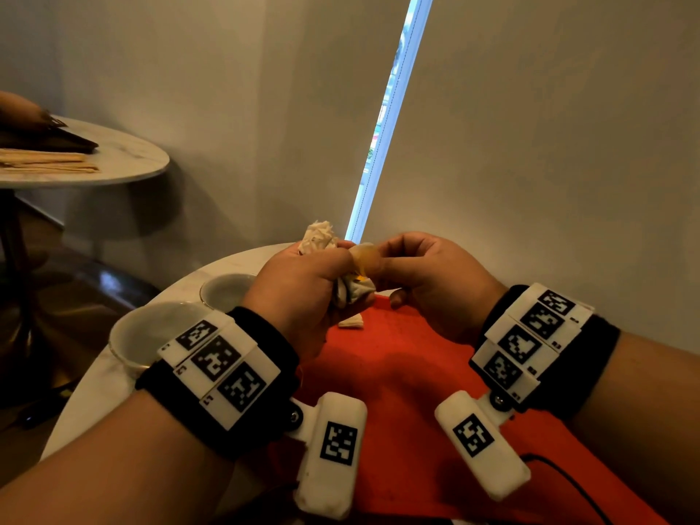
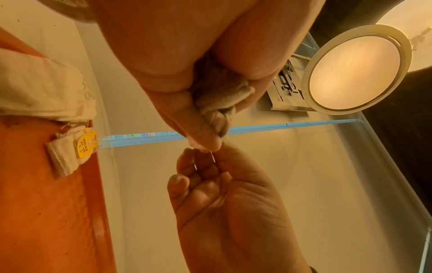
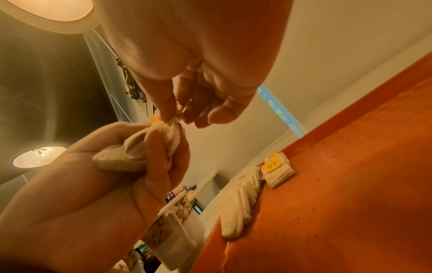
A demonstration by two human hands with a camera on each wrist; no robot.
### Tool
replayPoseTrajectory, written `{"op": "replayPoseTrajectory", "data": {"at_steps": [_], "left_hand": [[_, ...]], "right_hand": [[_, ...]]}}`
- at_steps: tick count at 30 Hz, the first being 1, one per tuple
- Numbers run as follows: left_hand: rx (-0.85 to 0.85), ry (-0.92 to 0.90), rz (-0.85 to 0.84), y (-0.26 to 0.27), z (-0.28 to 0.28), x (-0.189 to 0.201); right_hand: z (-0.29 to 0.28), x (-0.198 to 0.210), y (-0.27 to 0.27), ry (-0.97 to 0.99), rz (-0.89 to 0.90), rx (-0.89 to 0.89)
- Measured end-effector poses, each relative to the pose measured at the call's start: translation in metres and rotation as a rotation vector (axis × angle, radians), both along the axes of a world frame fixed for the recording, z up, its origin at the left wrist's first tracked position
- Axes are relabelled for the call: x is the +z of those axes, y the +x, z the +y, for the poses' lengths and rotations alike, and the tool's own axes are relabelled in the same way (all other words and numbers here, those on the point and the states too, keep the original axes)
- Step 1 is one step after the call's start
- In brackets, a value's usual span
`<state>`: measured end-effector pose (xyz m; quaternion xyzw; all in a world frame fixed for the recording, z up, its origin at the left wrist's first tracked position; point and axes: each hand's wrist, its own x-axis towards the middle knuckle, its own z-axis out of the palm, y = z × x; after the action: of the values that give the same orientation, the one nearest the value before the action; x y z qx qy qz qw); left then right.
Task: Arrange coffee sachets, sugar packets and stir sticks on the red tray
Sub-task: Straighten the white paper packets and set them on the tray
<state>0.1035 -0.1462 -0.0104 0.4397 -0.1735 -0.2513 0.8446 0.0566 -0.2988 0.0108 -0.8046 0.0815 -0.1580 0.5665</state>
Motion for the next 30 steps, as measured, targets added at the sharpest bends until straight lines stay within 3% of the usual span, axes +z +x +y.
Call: {"op": "replayPoseTrajectory", "data": {"at_steps": [13, 15, 22, 25, 30], "left_hand": [[0.117, -0.053, 0.119, 0.007, 0.000, 0.001], [0.156, -0.109, 0.101, 0.008, 0.002, 0.004], [0.269, -0.264, 0.059, 0.015, 0.011, 0.013], [0.263, -0.266, 0.056, 0.016, 0.010, 0.011], [0.265, -0.259, 0.061, 0.018, 0.008, 0.009]], "right_hand": [[-0.010, 0.017, 0.003, 0.031, -0.070, -0.050], [-0.018, 0.014, 0.006, -0.059, 0.017, -0.082], [-0.032, -0.018, 0.023, -0.449, 0.588, -0.036], [-0.026, -0.026, 0.035, -0.402, 0.685, 0.009], [-0.020, -0.037, 0.056, -0.389, 0.668, -0.044]]}}
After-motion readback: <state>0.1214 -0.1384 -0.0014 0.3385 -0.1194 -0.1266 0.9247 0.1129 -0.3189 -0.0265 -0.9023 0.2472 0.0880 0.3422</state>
